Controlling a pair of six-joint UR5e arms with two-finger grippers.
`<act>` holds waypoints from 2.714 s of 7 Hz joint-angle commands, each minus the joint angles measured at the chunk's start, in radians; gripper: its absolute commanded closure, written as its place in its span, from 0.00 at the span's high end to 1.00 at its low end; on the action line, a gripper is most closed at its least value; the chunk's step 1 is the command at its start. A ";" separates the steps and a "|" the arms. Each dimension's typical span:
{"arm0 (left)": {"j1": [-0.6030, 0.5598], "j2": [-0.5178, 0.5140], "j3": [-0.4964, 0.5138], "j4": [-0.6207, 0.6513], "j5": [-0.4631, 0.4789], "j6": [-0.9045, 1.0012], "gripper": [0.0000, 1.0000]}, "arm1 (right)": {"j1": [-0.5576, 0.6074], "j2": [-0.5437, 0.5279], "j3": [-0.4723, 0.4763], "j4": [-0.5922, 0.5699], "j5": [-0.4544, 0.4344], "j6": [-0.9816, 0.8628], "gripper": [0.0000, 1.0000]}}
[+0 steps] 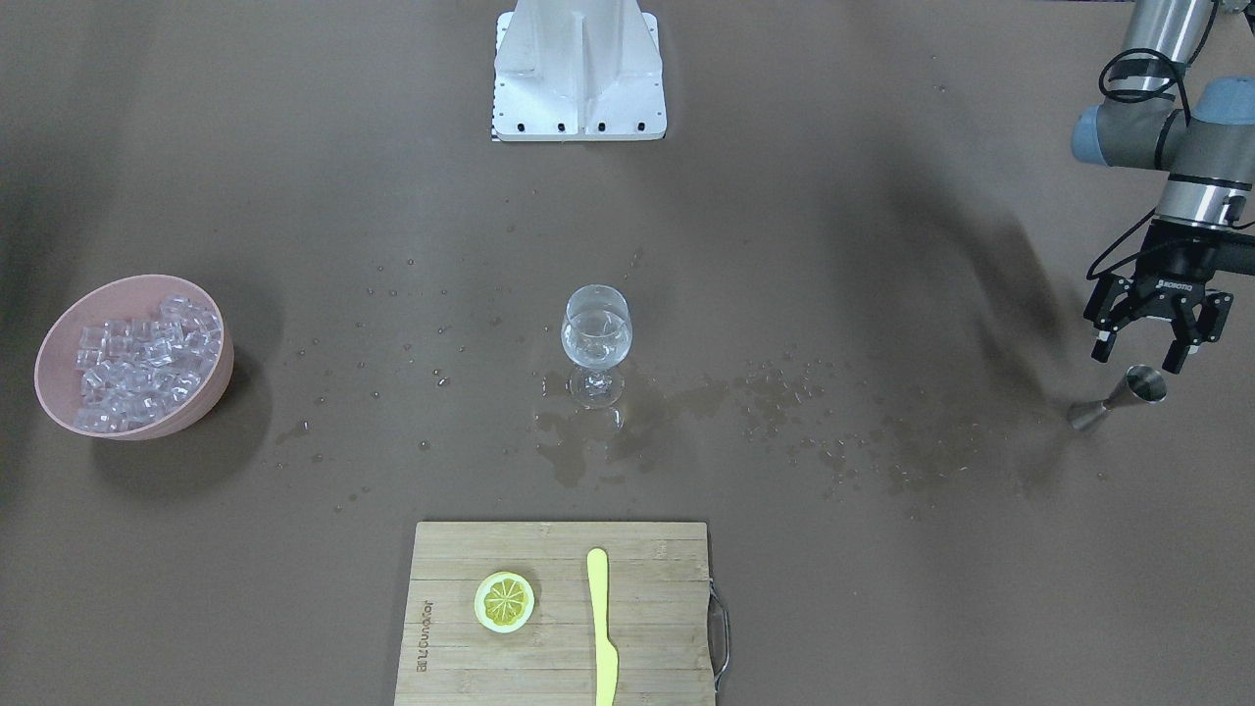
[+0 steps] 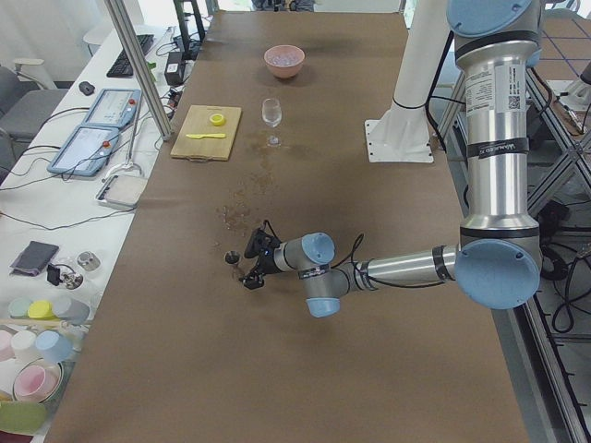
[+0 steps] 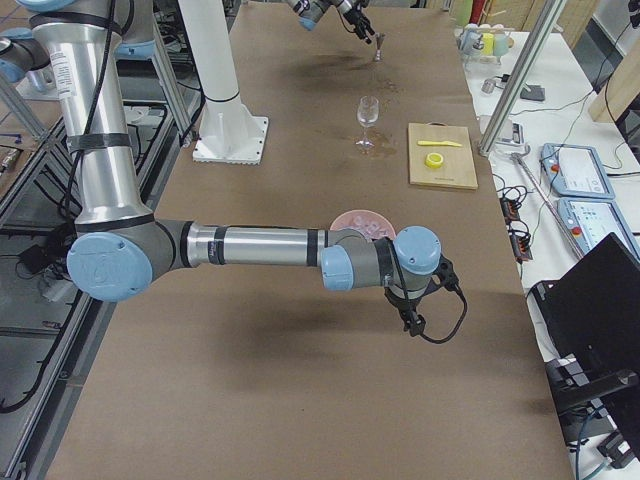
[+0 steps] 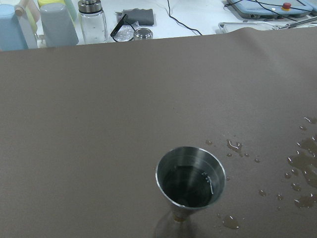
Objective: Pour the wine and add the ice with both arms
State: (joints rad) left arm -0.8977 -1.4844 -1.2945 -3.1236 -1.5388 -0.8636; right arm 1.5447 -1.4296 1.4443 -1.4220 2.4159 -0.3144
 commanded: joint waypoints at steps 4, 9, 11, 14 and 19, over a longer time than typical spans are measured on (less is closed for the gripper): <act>0.149 -0.111 0.154 -0.118 0.297 -0.017 0.93 | -0.001 0.001 -0.002 0.000 0.008 0.000 1.00; 0.149 -0.125 0.179 -0.118 0.367 0.045 0.92 | -0.006 0.003 0.001 0.000 0.008 0.000 1.00; 0.149 -0.131 0.201 -0.118 0.391 -0.021 0.77 | -0.006 0.003 0.002 0.000 0.008 0.000 1.00; 0.148 -0.128 0.187 -0.119 0.385 -0.037 0.00 | -0.006 0.003 0.008 0.000 0.008 0.000 1.00; 0.131 -0.143 -0.047 -0.028 0.215 -0.023 0.00 | -0.006 0.001 0.057 0.002 0.018 0.066 1.00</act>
State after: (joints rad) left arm -0.7655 -1.6124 -1.2622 -3.2082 -1.2963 -0.8874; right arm 1.5386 -1.4269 1.4882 -1.4210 2.4281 -0.2755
